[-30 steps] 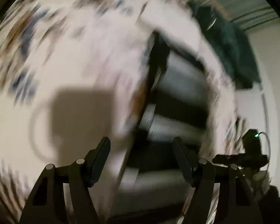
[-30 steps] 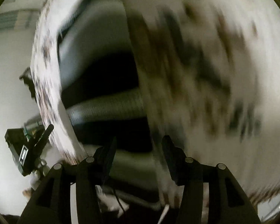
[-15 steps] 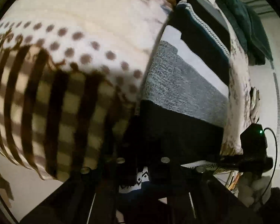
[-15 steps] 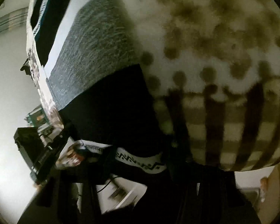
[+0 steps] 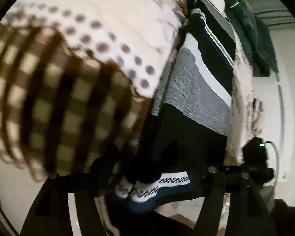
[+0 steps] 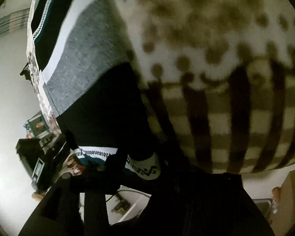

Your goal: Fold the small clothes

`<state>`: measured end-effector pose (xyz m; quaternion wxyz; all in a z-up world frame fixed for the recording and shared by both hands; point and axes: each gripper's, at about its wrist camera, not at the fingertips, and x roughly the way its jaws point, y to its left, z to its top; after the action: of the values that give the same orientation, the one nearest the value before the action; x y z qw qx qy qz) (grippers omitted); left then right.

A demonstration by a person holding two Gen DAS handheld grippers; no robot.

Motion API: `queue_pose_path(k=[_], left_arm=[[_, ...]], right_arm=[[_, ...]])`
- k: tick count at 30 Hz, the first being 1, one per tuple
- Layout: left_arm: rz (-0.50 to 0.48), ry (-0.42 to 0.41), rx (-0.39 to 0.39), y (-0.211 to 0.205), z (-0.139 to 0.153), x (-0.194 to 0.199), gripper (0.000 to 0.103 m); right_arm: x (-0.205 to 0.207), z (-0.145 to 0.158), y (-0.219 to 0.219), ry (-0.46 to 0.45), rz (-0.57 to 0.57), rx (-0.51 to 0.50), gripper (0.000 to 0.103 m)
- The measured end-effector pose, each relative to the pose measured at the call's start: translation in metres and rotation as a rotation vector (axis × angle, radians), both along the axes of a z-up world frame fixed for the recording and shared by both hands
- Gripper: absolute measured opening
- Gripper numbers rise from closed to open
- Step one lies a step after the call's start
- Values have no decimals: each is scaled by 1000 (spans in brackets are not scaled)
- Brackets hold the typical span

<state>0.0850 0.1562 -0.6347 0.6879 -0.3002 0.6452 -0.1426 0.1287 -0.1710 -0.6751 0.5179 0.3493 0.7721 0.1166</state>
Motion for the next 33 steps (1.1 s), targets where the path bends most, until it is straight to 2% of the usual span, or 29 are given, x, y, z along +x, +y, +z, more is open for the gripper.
queue_pose_path(k=[2, 5, 6, 7, 8, 9, 15, 20, 24, 27, 29, 31, 32, 33], left_arm=[[-30, 27, -41, -9, -10, 0, 65], [-70, 9, -31, -20, -11, 2, 65], [-75, 5, -38, -24, -9, 3, 65], [-81, 0, -30, -27, -6, 3, 60], [-86, -3, -20, -30, -4, 3, 33], [-84, 7, -14, -30, -1, 1, 14], [3, 21, -155, -9, 16, -10, 9], [111, -24, -295, -6, 65, 10, 8], [161, -148, -346, -10, 116, 64, 8], [151, -218, -389, -11, 137, 118, 8], [154, -259, -399, -14, 143, 161, 9], [158, -297, -402, -23, 145, 213, 9], [157, -312, -410, -25, 144, 232, 9], [153, -321, -405, -31, 140, 265, 9]], right_arm=[[1, -12, 4, 20, -11, 44, 43], [4, -24, 16, 35, -36, 106, 46], [4, -24, 17, 35, -39, 108, 46], [4, -22, 13, 32, -42, 113, 44], [3, -20, 12, 27, -41, 117, 32], [0, -15, 13, 19, -52, 143, 17], [-2, 22, 11, -42, -99, 230, 13], [24, 70, 6, -127, -128, 291, 13], [74, 115, -5, -223, -198, 323, 13], [126, 142, -13, -309, -237, 319, 13], [171, 155, -15, -366, -256, 294, 13], [217, 162, -35, -402, -281, 272, 13], [254, 164, -53, -424, -288, 252, 13], [278, 164, -53, -440, -295, 226, 13]])
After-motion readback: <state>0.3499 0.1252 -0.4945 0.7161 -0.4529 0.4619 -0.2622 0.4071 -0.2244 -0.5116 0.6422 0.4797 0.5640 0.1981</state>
